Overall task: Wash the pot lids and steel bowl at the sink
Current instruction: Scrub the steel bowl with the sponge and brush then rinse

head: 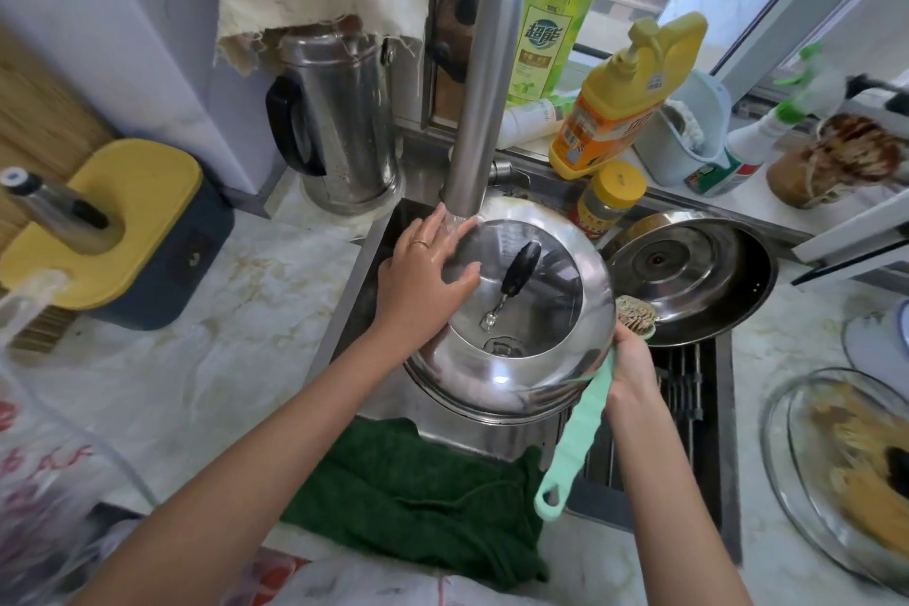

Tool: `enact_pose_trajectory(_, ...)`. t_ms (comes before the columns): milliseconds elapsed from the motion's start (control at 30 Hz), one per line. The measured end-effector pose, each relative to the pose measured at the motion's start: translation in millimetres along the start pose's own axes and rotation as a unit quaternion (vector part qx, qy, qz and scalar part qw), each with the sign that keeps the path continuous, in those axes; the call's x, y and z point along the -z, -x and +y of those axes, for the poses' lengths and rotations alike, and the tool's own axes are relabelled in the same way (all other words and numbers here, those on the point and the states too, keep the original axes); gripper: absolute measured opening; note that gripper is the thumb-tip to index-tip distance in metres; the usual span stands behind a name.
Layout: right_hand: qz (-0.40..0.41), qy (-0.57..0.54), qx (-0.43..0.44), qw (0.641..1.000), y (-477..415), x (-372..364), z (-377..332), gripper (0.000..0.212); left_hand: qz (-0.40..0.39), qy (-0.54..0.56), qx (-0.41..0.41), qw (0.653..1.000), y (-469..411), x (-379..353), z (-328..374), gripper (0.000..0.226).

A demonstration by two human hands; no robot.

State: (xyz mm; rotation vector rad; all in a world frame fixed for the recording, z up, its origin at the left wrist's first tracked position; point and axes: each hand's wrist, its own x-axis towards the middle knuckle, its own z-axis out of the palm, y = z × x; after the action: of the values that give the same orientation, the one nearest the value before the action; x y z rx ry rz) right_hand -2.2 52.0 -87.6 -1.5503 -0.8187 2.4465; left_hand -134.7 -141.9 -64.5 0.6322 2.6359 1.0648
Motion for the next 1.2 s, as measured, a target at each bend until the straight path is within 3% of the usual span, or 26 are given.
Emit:
enact_pose_trajectory(100, 0.01, -0.034, 0.022, 0.999, 2.0, -7.9, 0.7, 0.029, 0.001, -0.147, -0.105, 0.984, 21.8, -6.7, 9.3, 0.061)
enact_pose_trajectory(167, 0.014, -0.057, 0.04, 0.997, 1.0, -11.2, -1.1, 0.029, -0.027, -0.164, -0.203, 0.965, 39.6, -11.8, -4.6, 0.055)
enact_pose_trajectory(233, 0.021, -0.068, 0.051, 0.996, 3.1, -13.6, -5.6, 0.031, -0.046, -0.162, -0.243, 0.955, 45.4, -12.3, -26.6, 0.055)
enact_pose_trajectory(433, 0.051, -0.072, 0.014, 0.996, 3.3, -17.2, 2.8, 0.041, -0.002, -0.033, -0.085, 0.996, 0.1, -7.7, -8.6, 0.055)
enact_pose_trajectory(600, 0.063, -0.096, 0.029, 0.993, 6.7, -20.9, -4.1, 0.038, -0.06, -0.054, -0.184, 0.98, 47.4, -17.4, -12.7, 0.053)
enact_pose_trajectory(767, 0.1, -0.075, 0.019, 0.992, -0.9, -23.4, 7.7, 0.046, -0.026, -0.054, -0.08, 0.995, -2.7, -11.4, -3.3, 0.052)
enact_pose_trajectory(833, 0.111, -0.081, 0.027, 0.99, -0.5, -27.5, 10.1, 0.045, -0.018, -0.055, -0.079, 0.995, -1.3, -14.4, -2.9, 0.055)
enact_pose_trajectory(967, 0.117, -0.082, 0.065, 0.988, 4.3, -39.0, 13.2, 0.039, -0.026, -0.029, -0.135, 0.99, 56.6, -31.4, -9.3, 0.061)
enact_pose_trajectory(1067, 0.113, -0.059, 0.087, 0.988, 4.6, -49.1, 20.3, 0.044, -0.017, -0.064, -0.247, 0.967, 86.4, -50.6, -14.3, 0.052)
enact_pose_trajectory(1100, 0.117, -0.046, 0.092, 0.988, 4.5, -50.6, 24.0, 0.043, -0.009, -0.078, -0.247, 0.966, 85.5, -56.3, -11.6, 0.052)
enact_pose_trajectory(1200, 0.135, -0.025, 0.119, 0.983, 10.3, -53.6, 34.4, 0.034, 0.021, -0.114, -0.127, 0.985, 56.4, -62.8, 5.1, 0.064)
